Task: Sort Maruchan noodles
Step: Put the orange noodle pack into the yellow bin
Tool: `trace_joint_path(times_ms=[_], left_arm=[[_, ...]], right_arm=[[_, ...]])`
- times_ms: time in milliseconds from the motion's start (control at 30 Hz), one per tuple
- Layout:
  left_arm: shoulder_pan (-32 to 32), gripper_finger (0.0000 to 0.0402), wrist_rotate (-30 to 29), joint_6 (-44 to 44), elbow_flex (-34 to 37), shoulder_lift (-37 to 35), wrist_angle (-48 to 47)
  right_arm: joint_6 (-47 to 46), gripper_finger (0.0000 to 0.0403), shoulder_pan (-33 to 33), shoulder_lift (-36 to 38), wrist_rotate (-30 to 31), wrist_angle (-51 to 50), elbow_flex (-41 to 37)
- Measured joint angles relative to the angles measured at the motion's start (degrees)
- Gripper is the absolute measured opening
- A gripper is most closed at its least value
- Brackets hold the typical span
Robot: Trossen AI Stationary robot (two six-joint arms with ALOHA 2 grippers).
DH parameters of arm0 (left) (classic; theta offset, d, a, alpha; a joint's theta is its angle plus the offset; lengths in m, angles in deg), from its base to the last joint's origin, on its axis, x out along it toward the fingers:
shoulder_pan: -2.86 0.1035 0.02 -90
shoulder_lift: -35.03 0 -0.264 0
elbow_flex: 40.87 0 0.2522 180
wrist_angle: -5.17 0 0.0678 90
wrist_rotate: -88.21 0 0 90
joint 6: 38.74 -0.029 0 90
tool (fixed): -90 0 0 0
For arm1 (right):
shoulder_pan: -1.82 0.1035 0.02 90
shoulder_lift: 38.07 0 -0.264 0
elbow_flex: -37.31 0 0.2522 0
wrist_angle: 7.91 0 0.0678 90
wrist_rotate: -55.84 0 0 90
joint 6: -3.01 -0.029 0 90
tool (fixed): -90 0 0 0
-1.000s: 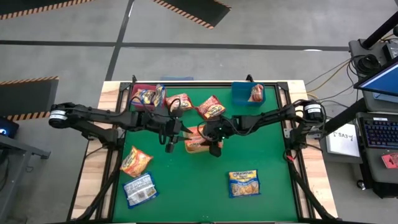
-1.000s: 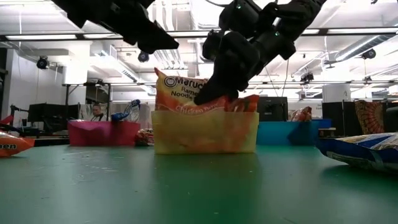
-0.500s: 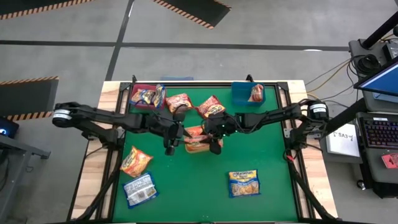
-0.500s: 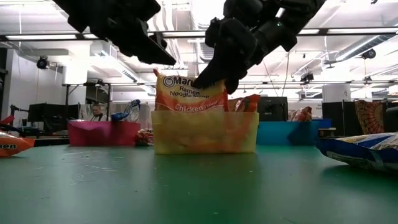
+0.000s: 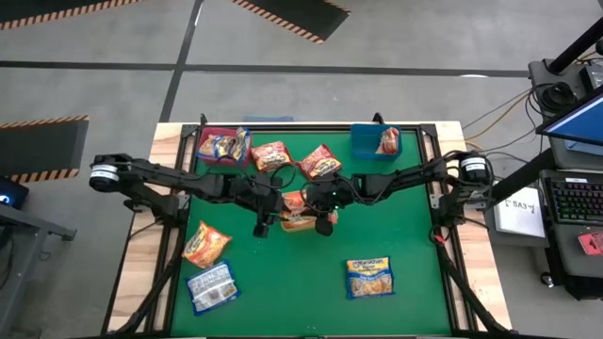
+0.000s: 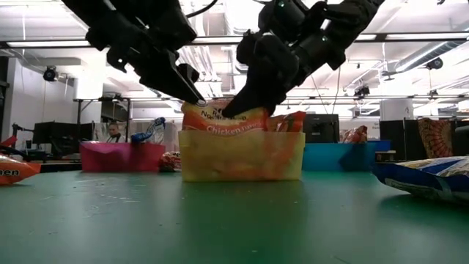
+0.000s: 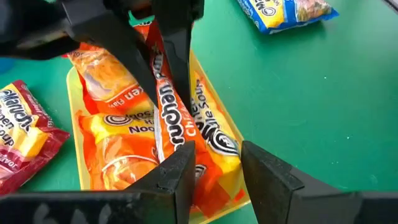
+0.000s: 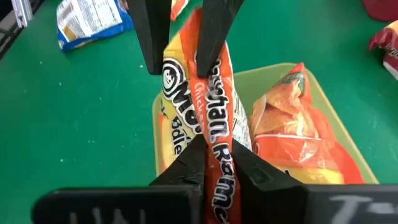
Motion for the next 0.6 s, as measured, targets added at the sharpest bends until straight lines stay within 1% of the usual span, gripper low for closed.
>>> trace_joint_path(times_ms=[133,333,467,600], left_arm=[[0.0,0.0111,0.06,0.0,0.0,0.01,-0.03],[0.0,0.0111,0.08,0.02,0.0,0.01,-0.36],[0.0,0.0111,0.09,0.02,-0.12,0.01,-1.14],[0.0,0.0111,0.12,0.04,-1.3,-0.33,-2.8]], right_arm=[[0.65,0.0019,0.0,-1.57,-0.16,0.63,0.12],[0.31,0.0033,0.13,-1.38,0.12,0.36,0.11],[0.13,0.005,0.13,-0.45,0.43,-0.08,-0.02],[-0.71,0.0081,0.11,0.55,0.53,-0.98,-0.09]])
